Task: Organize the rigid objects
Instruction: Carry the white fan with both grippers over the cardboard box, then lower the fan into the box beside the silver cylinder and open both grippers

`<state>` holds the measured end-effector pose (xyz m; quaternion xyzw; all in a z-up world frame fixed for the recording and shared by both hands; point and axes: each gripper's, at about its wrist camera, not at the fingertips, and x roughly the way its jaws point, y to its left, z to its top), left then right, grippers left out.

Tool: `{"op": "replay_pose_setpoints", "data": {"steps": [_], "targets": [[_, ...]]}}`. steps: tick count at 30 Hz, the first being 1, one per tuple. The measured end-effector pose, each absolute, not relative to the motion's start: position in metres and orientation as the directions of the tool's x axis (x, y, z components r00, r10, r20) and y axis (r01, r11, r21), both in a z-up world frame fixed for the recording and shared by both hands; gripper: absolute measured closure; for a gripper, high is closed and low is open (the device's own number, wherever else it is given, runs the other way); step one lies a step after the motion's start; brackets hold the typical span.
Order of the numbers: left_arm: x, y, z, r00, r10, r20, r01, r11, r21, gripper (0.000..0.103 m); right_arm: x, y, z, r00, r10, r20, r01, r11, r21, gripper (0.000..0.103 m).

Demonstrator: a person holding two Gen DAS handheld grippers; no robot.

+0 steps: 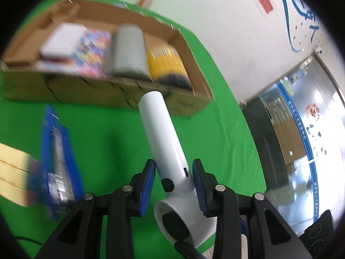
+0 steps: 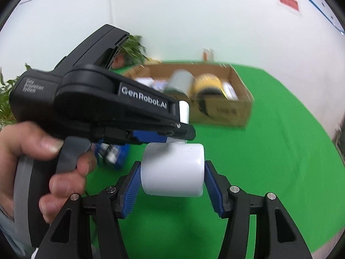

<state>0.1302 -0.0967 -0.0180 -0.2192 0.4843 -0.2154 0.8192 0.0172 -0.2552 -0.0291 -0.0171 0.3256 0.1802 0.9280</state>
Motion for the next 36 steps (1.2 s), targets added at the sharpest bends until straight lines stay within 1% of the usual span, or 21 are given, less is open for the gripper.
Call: {"op": "replay_pose_setpoints", "data": {"steps": [8,13,18,24,29,31,36], "targets": [[0.143,-0.036,0.025,0.536,-0.510,-0.672,0.119,0.835,-0.538,0.069,0.045,-0.204,0.011,0.726,0.406,-0.555,-0.437,0.896,0.082,0.048],[0.176,-0.033,0.049,0.547,-0.505,-0.668,0.140,0.842,-0.522,0.069,0.077,-0.179,0.030,0.742,0.409,-0.532,-0.439,0.895,0.076,0.048],[0.221,-0.025,0.059,0.532,-0.508,-0.677,0.173,0.848,-0.501,0.069,0.126,-0.163,0.043,0.741,0.410,-0.532,-0.412,0.903,0.121,0.048],[0.284,-0.016,0.042,0.465,-0.518,-0.718,0.189,0.850,-0.492,0.069,0.191,-0.147,0.039,0.720,0.383,-0.579,-0.361,0.919,0.160,0.048],[0.331,-0.015,-0.006,0.341,-0.538,-0.770,0.166,0.841,-0.514,0.069,0.244,-0.137,0.006,0.665,0.349,-0.660,-0.303,0.934,0.189,0.048],[0.339,-0.014,-0.022,0.313,-0.542,-0.780,0.152,0.839,-0.522,0.069,0.258,-0.136,-0.009,0.638,0.338,-0.692,-0.282,0.939,0.199,0.048],[0.348,-0.010,-0.043,0.268,-0.563,-0.782,0.145,0.826,-0.545,0.070,0.274,-0.133,-0.036,0.589,0.344,-0.731,-0.271,0.937,0.221,0.047]]}}
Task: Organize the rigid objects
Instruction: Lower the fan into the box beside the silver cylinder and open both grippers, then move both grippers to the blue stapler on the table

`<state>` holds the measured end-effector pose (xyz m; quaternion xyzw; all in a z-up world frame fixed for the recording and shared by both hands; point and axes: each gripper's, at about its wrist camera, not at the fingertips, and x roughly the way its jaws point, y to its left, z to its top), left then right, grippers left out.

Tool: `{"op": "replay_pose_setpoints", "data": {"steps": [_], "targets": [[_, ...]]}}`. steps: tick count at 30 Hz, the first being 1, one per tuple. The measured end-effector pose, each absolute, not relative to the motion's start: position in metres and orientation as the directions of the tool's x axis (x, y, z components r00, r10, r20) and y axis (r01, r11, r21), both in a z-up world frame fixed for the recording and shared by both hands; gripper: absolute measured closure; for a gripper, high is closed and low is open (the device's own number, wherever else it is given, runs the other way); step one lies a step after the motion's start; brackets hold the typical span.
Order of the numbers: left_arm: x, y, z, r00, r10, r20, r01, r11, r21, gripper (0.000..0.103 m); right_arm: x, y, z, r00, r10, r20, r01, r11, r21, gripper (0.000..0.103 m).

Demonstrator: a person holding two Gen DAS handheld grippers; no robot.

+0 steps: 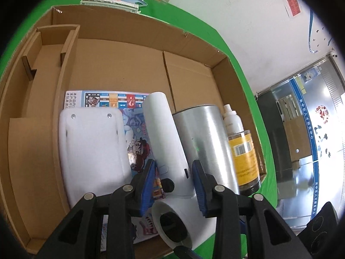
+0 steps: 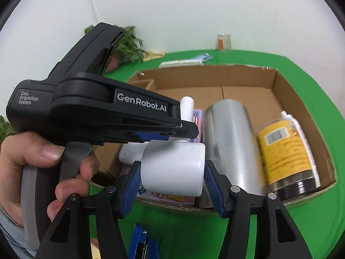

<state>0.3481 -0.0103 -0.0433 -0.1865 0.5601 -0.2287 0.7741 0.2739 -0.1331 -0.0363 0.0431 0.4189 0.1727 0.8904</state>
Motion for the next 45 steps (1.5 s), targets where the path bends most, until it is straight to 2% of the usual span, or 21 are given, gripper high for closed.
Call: {"op": "replay_pose_setpoints", "data": {"steps": [5,8,9,11,13,16,19,24,28,30,32,34,35,37,45], "targets": [[0.348,-0.014,-0.052,0.243,-0.568,-0.786,0.145,0.823,-0.550,0.072,0.272,-0.124,-0.051,0.555,0.344,-0.758,-0.288,0.934,0.213,0.045],[0.347,-0.015,-0.051,0.242,-0.563,-0.790,0.138,0.826,-0.547,0.073,0.258,-0.124,-0.045,0.596,0.322,-0.736,-0.303,0.939,0.165,0.045],[0.345,-0.014,-0.049,0.244,-0.560,-0.792,0.137,0.828,-0.544,0.073,0.254,-0.125,-0.042,0.610,0.321,-0.724,-0.310,0.938,0.155,0.043],[0.339,-0.013,-0.045,0.242,-0.557,-0.794,0.135,0.830,-0.541,0.073,0.245,-0.131,-0.036,0.635,0.333,-0.697,-0.325,0.934,0.150,0.025],[0.331,-0.011,-0.043,0.253,-0.552,-0.795,0.135,0.834,-0.536,0.072,0.232,-0.137,-0.029,0.671,0.338,-0.660,-0.335,0.932,0.137,0.023],[0.320,-0.007,-0.043,0.284,-0.526,-0.802,0.098,0.848,-0.521,0.072,0.215,-0.139,-0.024,0.698,0.344,-0.627,-0.363,0.926,0.105,0.025],[0.314,0.001,-0.044,0.304,-0.528,-0.793,0.045,0.840,-0.541,0.072,0.209,-0.143,-0.026,0.688,0.367,-0.626,-0.387,0.915,0.111,0.047],[0.316,0.000,-0.049,0.315,-0.523,-0.792,0.022,0.838,-0.545,0.066,0.188,-0.162,-0.022,0.678,0.404,-0.613,-0.389,0.906,0.167,0.047],[0.310,-0.003,-0.035,0.369,-0.471,-0.801,0.045,0.870,-0.491,0.066,0.169,-0.177,-0.017,0.704,0.393,-0.591,-0.368,0.914,0.170,0.007],[0.292,-0.003,-0.013,0.472,-0.394,-0.789,0.078,0.910,-0.408,0.066,0.161,-0.181,-0.014,0.718,0.379,-0.584,-0.361,0.920,0.153,0.000],[0.267,-0.005,0.012,0.591,-0.303,-0.747,0.094,0.946,-0.310,0.052,0.153,-0.184,-0.013,0.731,0.352,-0.584,-0.351,0.929,0.121,0.000],[0.223,-0.008,0.041,0.751,-0.193,-0.631,0.088,0.977,-0.194,0.010,0.144,-0.188,-0.010,0.749,0.323,-0.578,-0.331,0.939,0.096,0.000],[0.201,-0.010,0.051,0.813,-0.140,-0.565,0.070,0.987,-0.144,0.005,0.139,-0.190,-0.010,0.755,0.314,-0.575,-0.323,0.942,0.090,0.000],[0.158,-0.014,0.064,0.881,-0.037,-0.471,0.012,0.998,-0.056,0.001,0.132,-0.192,-0.012,0.767,0.298,-0.568,-0.313,0.947,0.073,0.000],[0.067,-0.022,0.043,0.851,0.103,-0.515,-0.133,0.991,-0.021,0.001,0.105,-0.197,-0.028,0.749,0.289,-0.596,-0.314,0.947,0.065,0.001]]}}
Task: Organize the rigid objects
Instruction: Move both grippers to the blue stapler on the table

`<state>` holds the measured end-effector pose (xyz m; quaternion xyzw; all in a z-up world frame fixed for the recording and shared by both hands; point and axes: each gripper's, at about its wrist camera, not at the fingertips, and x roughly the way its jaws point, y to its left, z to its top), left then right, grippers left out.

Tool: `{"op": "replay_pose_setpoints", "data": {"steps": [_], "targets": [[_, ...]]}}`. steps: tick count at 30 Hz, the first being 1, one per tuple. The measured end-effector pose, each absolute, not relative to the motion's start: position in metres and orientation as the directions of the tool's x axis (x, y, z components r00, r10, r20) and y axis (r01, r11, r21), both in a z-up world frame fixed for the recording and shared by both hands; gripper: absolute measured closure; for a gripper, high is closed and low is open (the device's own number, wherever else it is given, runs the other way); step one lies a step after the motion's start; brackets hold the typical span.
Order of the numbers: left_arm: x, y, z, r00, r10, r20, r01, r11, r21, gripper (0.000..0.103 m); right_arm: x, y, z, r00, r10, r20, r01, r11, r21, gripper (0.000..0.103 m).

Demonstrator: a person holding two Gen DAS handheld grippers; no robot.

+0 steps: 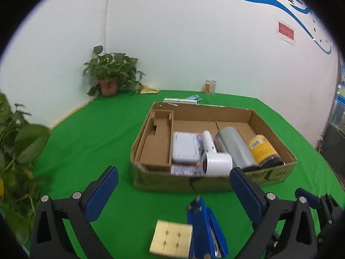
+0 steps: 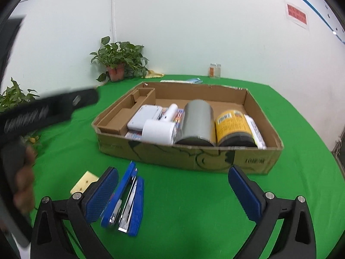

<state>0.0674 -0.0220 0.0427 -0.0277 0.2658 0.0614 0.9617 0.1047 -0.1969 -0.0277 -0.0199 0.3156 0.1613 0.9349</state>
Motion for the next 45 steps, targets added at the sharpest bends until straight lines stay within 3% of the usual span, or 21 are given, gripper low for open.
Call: {"op": "replay_pose_setpoints", "data": {"steps": [3,4,5,6,7,8,9,10,11,12,13,14,25,27,32,38,45], "targets": [[0.052,-0.026,0.034,0.846,0.122,-0.519,-0.148,0.989,-0.010,0.002,0.095,-0.205,-0.040,0.727,0.300,-0.618,-0.321,0.944,0.081,0.001],[0.050,-0.029,0.031,0.844,0.122,-0.523,-0.149,0.989,-0.010,0.014,0.092,-0.207,-0.043,0.723,0.302,-0.622,-0.321,0.943,0.085,0.001],[0.050,-0.032,0.028,0.842,0.109,-0.529,-0.139,0.990,-0.017,0.033,0.088,-0.210,-0.047,0.716,0.309,-0.627,-0.327,0.941,0.090,0.004],[0.049,-0.032,0.025,0.836,0.074,-0.544,-0.112,0.993,-0.036,0.088,0.085,-0.212,-0.051,0.711,0.317,-0.628,-0.337,0.937,0.091,0.008],[0.047,-0.032,0.020,0.820,0.030,-0.571,-0.086,0.994,-0.071,0.097,0.083,-0.214,-0.054,0.704,0.327,-0.631,-0.350,0.932,0.092,0.025],[0.045,-0.031,0.016,0.813,0.006,-0.582,-0.081,0.991,-0.104,0.097,0.080,-0.215,-0.057,0.691,0.341,-0.637,-0.368,0.925,0.096,0.049],[0.041,-0.030,0.013,0.818,-0.009,-0.575,-0.075,0.990,-0.123,0.097,0.077,-0.216,-0.062,0.679,0.346,-0.648,-0.378,0.921,0.097,0.055],[0.039,-0.031,0.011,0.823,-0.013,-0.568,-0.070,0.990,-0.123,0.091,0.075,-0.217,-0.068,0.666,0.354,-0.656,-0.385,0.917,0.104,0.055],[0.035,-0.032,0.010,0.820,-0.007,-0.572,-0.069,0.991,-0.110,0.079,0.073,-0.219,-0.072,0.651,0.369,-0.664,-0.391,0.912,0.123,0.051],[0.035,-0.034,0.007,0.807,0.001,-0.591,-0.070,0.993,-0.093,0.032,0.072,-0.221,-0.077,0.631,0.387,-0.672,-0.396,0.906,0.150,0.044],[0.036,-0.034,0.005,0.792,0.016,-0.610,-0.080,0.994,-0.078,0.001,0.072,-0.223,-0.084,0.602,0.413,-0.684,-0.397,0.898,0.192,0.019],[0.033,-0.032,0.003,0.799,0.023,-0.601,-0.087,0.993,-0.078,0.001,0.074,-0.225,-0.087,0.583,0.433,-0.688,-0.393,0.891,0.227,0.004],[0.023,-0.005,-0.024,0.753,0.000,-0.658,-0.121,0.983,-0.138,0.001,0.099,-0.187,-0.119,0.403,0.574,-0.713,-0.434,0.806,0.403,0.005],[0.021,-0.003,-0.027,0.749,0.001,-0.662,-0.122,0.983,-0.137,0.001,0.105,-0.176,-0.125,0.381,0.594,-0.709,-0.447,0.789,0.421,0.012],[0.018,-0.002,-0.029,0.748,-0.017,-0.664,-0.120,0.980,-0.160,0.001,0.115,-0.160,-0.137,0.390,0.576,-0.718,-0.446,0.801,0.401,0.043],[0.024,-0.018,-0.032,0.725,-0.144,-0.673,-0.030,0.970,-0.240,0.001,0.108,-0.167,-0.138,0.408,0.571,-0.712,-0.456,0.803,0.383,0.052],[0.041,-0.058,-0.038,0.630,-0.505,-0.590,0.170,0.831,-0.530,0.001,0.074,-0.229,-0.134,0.465,0.524,-0.714,-0.447,0.835,0.322,0.052]]}}
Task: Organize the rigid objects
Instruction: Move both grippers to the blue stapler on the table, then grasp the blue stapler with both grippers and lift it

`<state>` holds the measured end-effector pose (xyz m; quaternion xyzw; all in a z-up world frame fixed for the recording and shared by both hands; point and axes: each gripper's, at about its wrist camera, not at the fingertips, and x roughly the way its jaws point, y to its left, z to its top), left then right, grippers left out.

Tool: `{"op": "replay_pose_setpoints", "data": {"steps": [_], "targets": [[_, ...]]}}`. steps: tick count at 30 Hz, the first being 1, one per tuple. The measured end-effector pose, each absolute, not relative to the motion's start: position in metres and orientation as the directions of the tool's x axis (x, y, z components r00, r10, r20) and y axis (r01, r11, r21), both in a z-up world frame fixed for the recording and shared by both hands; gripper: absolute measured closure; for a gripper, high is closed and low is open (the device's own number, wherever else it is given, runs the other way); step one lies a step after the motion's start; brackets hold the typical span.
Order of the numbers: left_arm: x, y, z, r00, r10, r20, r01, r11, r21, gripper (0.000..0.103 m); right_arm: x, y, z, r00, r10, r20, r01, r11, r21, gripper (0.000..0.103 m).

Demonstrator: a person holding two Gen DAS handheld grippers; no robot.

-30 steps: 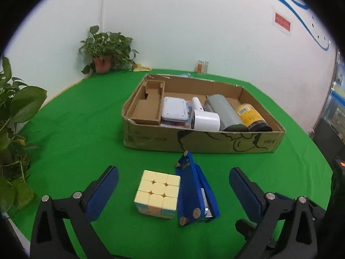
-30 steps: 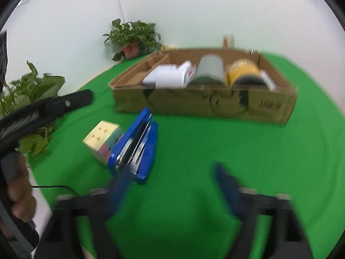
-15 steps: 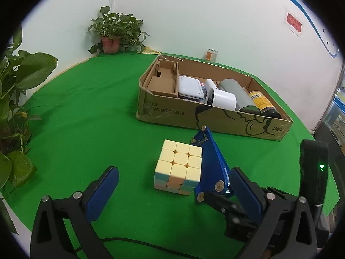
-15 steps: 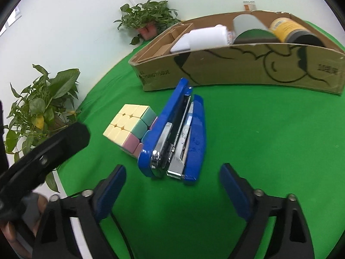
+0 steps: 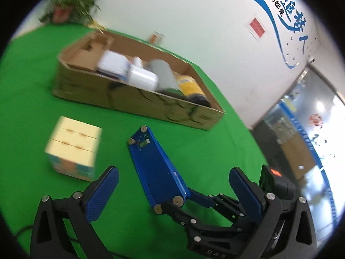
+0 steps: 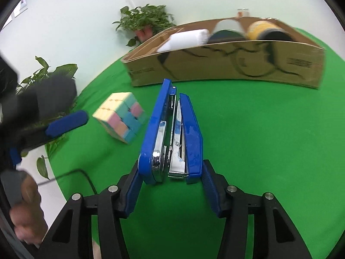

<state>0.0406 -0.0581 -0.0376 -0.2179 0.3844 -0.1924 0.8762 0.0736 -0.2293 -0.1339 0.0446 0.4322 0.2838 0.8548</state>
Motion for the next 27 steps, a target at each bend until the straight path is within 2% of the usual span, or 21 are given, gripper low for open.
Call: {"op": "replay_pose_setpoints", "data": {"steps": [3,7,10,11,14,16,18,21,23,24,26,27], "targets": [[0.060,-0.092,-0.050,0.531,-0.598,-0.601,0.229,0.784,-0.578,0.001,0.060,-0.256,-0.130,0.538,0.427,-0.727,-0.412,0.885,0.216,0.052],[0.087,-0.131,-0.065,0.406,-0.659,-0.633,0.264,0.748,-0.609,0.002,0.051,-0.284,-0.128,0.607,0.331,-0.723,-0.367,0.923,0.115,0.052],[0.100,-0.142,-0.070,0.385,-0.652,-0.653,0.242,0.754,-0.610,0.008,0.049,-0.295,-0.124,0.652,0.253,-0.715,-0.335,0.942,0.028,0.052],[0.102,-0.142,-0.070,0.389,-0.646,-0.656,0.240,0.759,-0.605,0.008,0.046,-0.299,-0.123,0.679,0.209,-0.704,-0.329,0.944,-0.038,0.053],[0.103,-0.132,-0.064,0.427,-0.621,-0.658,0.218,0.776,-0.591,0.008,0.047,-0.304,-0.122,0.698,0.175,-0.694,-0.323,0.942,-0.088,0.053],[0.103,-0.122,-0.061,0.446,-0.588,-0.674,0.192,0.799,-0.570,0.008,0.045,-0.295,-0.123,0.743,0.089,-0.663,-0.317,0.920,-0.232,0.053],[0.101,-0.115,-0.059,0.462,-0.561,-0.688,0.168,0.816,-0.552,0.008,0.039,-0.272,-0.129,0.805,-0.012,-0.593,-0.325,0.827,-0.458,0.052],[0.100,-0.106,-0.062,0.473,-0.529,-0.705,0.136,0.834,-0.534,0.008,0.022,-0.245,-0.139,0.858,0.000,-0.513,-0.371,0.691,-0.620,0.049],[0.099,-0.103,-0.065,0.468,-0.518,-0.716,0.123,0.840,-0.528,0.008,0.010,-0.242,-0.132,0.842,0.109,-0.529,-0.439,0.707,-0.554,0.036],[0.098,-0.102,-0.069,0.456,-0.516,-0.725,0.118,0.843,-0.525,0.008,0.007,-0.247,-0.124,0.825,0.161,-0.542,-0.461,0.746,-0.480,0.031],[0.097,-0.104,-0.074,0.437,-0.520,-0.734,0.120,0.842,-0.525,0.008,0.008,-0.263,-0.109,0.803,0.242,-0.545,-0.472,0.817,-0.333,0.010],[0.096,-0.104,-0.075,0.431,-0.523,-0.735,0.122,0.842,-0.526,0.008,0.013,-0.275,-0.102,0.785,0.277,-0.554,-0.464,0.855,-0.230,0.007]]}}
